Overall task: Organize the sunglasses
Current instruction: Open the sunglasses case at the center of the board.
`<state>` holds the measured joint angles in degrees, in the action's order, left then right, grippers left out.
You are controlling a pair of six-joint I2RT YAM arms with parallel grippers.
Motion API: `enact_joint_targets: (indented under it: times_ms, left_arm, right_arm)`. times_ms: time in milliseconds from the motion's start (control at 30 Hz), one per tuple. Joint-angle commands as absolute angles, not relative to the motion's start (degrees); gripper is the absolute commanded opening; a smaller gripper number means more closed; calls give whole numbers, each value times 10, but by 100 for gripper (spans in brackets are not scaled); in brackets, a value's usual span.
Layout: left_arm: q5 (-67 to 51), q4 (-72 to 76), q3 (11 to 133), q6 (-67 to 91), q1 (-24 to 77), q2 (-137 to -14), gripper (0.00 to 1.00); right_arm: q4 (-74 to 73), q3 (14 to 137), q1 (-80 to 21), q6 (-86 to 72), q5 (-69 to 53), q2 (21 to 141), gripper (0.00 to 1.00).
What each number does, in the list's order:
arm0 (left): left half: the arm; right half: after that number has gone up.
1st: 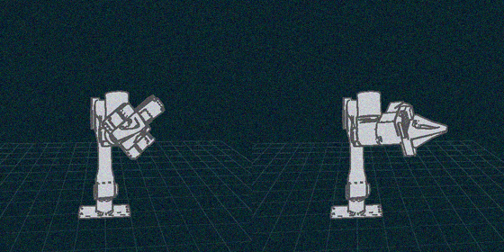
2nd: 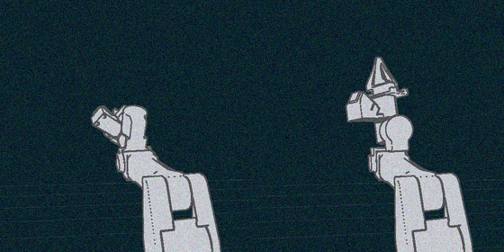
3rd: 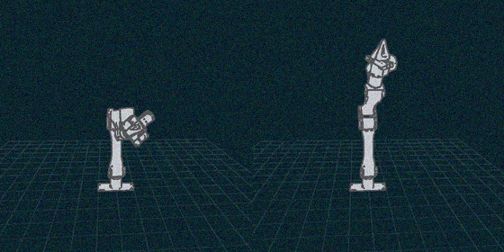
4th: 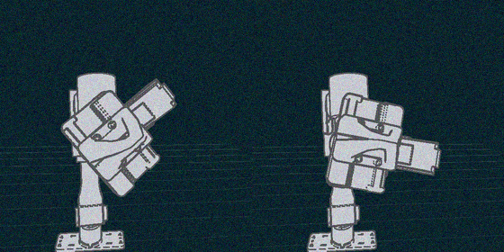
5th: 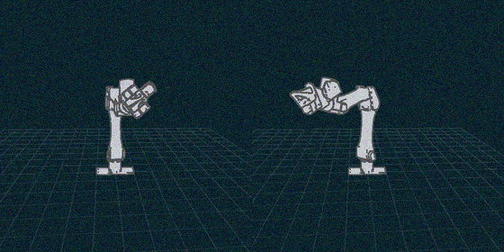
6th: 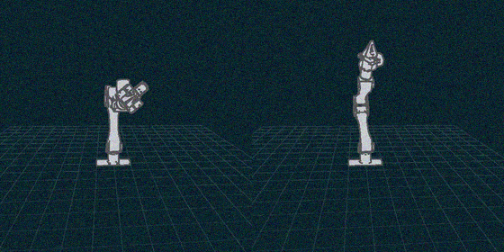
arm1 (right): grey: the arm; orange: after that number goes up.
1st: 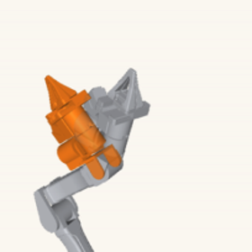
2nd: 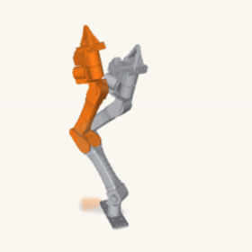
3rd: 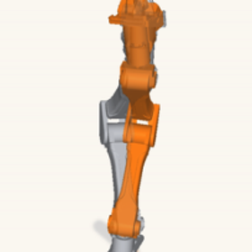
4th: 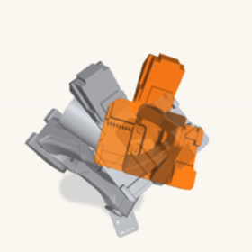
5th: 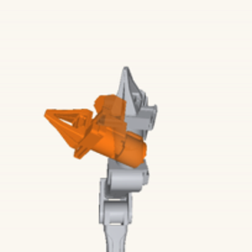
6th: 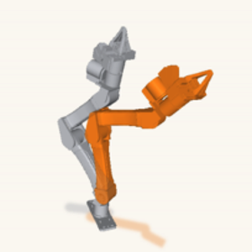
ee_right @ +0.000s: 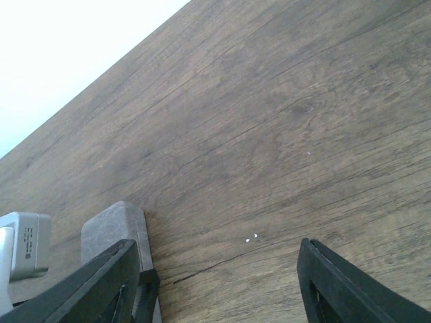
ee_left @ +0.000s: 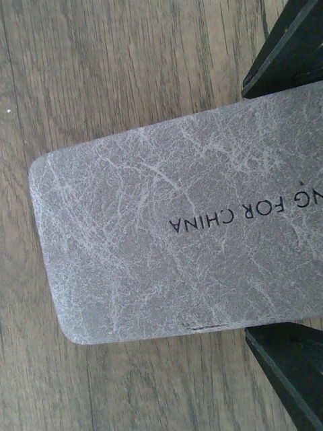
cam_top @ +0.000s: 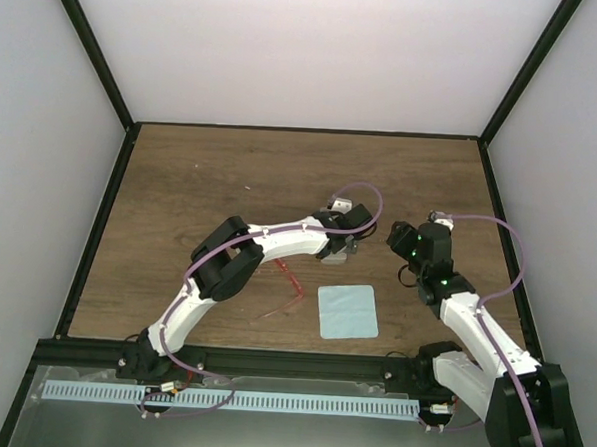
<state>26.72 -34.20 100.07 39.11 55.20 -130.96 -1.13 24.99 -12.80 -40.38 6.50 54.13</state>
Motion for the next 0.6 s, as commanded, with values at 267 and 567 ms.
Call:
enact_joint_targets:
  times_ms: [267, 567]
  left_arm:
    - [294, -340, 998, 416, 547, -1309, 72]
    - [252, -295, 938, 383, 542, -1239, 68]
  right_arm:
    - [-12, 254, -125, -414, 81, 551, 66]
    - [3, 256, -125, -407, 44, 576, 66]
